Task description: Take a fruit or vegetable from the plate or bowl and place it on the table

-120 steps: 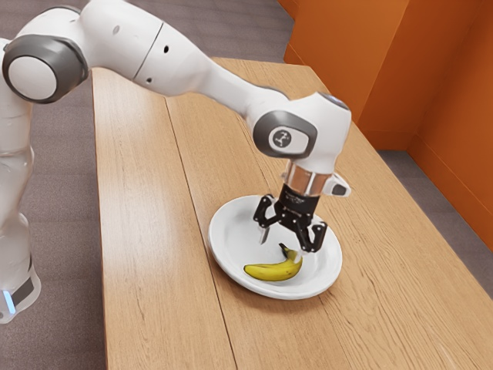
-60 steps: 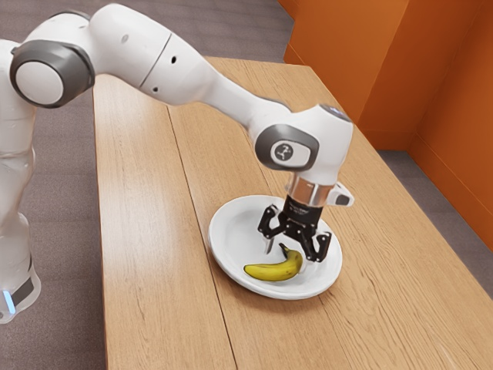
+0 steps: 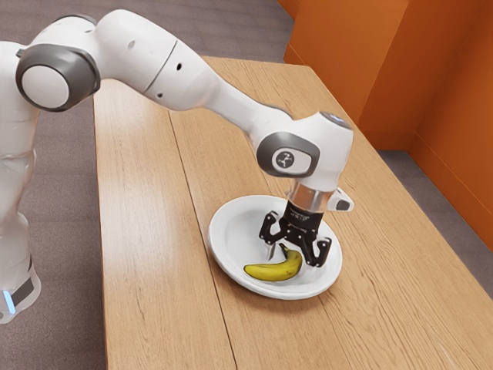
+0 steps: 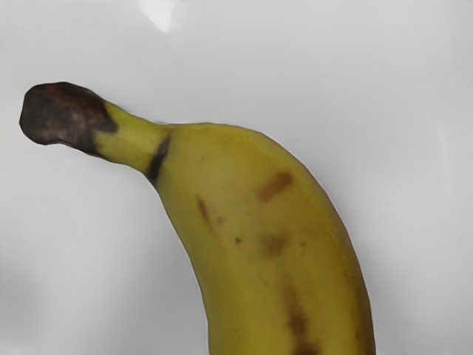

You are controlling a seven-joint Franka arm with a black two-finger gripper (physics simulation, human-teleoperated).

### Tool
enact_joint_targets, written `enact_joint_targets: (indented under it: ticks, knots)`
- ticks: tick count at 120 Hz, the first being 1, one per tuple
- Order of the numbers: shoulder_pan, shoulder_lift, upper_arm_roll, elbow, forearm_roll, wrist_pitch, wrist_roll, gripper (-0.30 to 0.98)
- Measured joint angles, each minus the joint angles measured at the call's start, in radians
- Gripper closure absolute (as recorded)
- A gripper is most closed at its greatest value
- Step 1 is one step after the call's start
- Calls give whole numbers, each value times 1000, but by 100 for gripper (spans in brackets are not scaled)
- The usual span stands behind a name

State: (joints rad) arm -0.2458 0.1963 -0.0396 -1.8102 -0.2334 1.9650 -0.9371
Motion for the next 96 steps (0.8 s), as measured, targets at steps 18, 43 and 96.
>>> enact_joint_targets:
  ticks: [18,43,96]
  knots:
    - [-2,1,1,1,1,1,-3,37]
    - [-3,1,1,1,18,0,-8,49]
    - [-5,-15,59,33,22,-40,-35,51]
